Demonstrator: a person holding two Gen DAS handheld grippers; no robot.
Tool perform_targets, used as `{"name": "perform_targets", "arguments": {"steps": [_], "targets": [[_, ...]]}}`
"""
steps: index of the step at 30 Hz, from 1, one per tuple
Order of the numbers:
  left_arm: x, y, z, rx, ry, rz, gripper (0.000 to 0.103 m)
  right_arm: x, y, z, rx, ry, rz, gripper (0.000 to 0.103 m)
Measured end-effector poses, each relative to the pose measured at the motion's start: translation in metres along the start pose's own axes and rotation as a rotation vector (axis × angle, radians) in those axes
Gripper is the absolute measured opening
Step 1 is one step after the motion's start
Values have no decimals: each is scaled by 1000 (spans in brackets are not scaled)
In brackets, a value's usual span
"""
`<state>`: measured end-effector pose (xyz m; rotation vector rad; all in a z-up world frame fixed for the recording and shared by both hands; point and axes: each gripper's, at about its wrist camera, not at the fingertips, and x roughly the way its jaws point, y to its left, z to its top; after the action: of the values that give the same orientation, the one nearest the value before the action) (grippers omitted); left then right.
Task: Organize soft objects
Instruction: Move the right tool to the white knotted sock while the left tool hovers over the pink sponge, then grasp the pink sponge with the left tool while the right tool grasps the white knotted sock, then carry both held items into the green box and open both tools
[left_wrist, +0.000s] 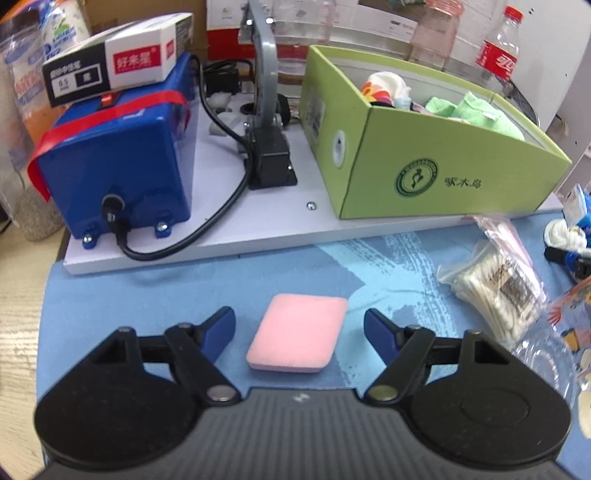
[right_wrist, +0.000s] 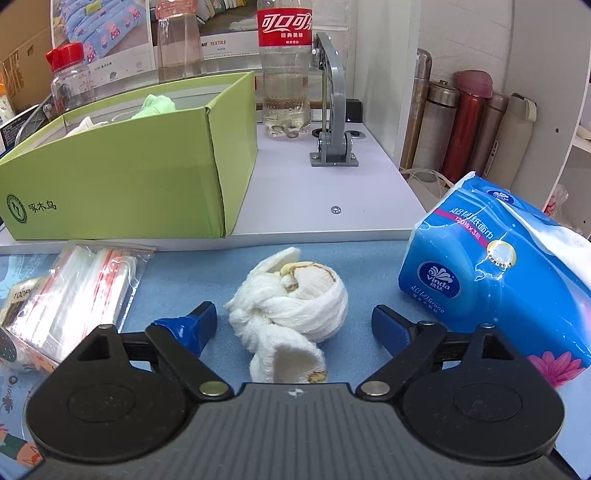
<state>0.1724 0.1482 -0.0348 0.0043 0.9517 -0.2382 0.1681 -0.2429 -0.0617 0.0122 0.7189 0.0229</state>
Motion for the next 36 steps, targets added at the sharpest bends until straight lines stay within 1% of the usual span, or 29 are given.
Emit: {"name": "perform_targets", "arguments": {"steps": [1, 2, 3, 4, 5, 7, 9, 11, 13, 15, 17, 19, 21, 23, 26, 30, 31, 33, 34, 35, 36], "targets": [[-1, -2, -1, 18, -7, 21, 58, -1, 0, -1, -10, -4, 6, 76], [-2, -3, -2, 35, -14, 39, 44, -3, 1, -2, -19, -12, 22, 70], [-3, -3, -3, 39, -21, 47, 37, -5, 2, -3, -26, -22, 31, 49], [-5, -1, -3, 18, -22, 39, 37, -9, 2, -3, -32, -35, 41, 34], [-8, 2, -4, -11, -24, 30, 37, -11, 0, -2, -12, -27, 64, 34], [-22, 6, -7, -43, -62, 33, 37, -21, -3, -4, 20, -46, 109, 33], [-38, 9, -10, -63, -97, 19, 37, -38, -3, -7, 11, -84, 116, 33], [-56, 10, -8, -77, -128, -2, 37, -57, -5, -6, 28, -116, 162, 33], [-75, 6, -2, -77, -165, -30, 37, -75, -2, 1, 16, -162, 186, 33], [-91, -3, 15, -59, -211, -54, 37, -90, 1, 16, -6, -216, 194, 34], [-100, -14, 36, -45, -243, -82, 37, -101, 5, 42, -14, -276, 212, 34], [-101, -27, 64, -29, -273, -99, 37, -104, 10, 68, -28, -315, 225, 34], [-94, -38, 93, -17, -289, -114, 37, -95, 18, 99, -47, -330, 235, 34], [-82, -47, 118, -23, -290, -127, 37, -79, 26, 123, -65, -320, 236, 34], [-54, -59, 148, -10, -268, -142, 37, -44, 35, 149, -66, -273, 257, 34], [-16, -72, 169, 3, -229, -157, 37, -4, 42, 163, -51, -201, 284, 35], [-9, -74, 172, 9, -222, -158, 37, 4, 44, 164, -51, -195, 289, 38], [2, -75, 175, 20, -207, -160, 42, 18, 47, 164, -55, -168, 301, 40], [6, -75, 176, 14, -206, -154, 46, 26, 50, 165, -46, -136, 291, 41], [9, -74, 176, 6, -207, -148, 60, 33, 53, 166, -43, -80, 267, 42], [10, -72, 175, 0, -210, -148, 61, 38, 56, 166, -49, -44, 248, 44]]}}
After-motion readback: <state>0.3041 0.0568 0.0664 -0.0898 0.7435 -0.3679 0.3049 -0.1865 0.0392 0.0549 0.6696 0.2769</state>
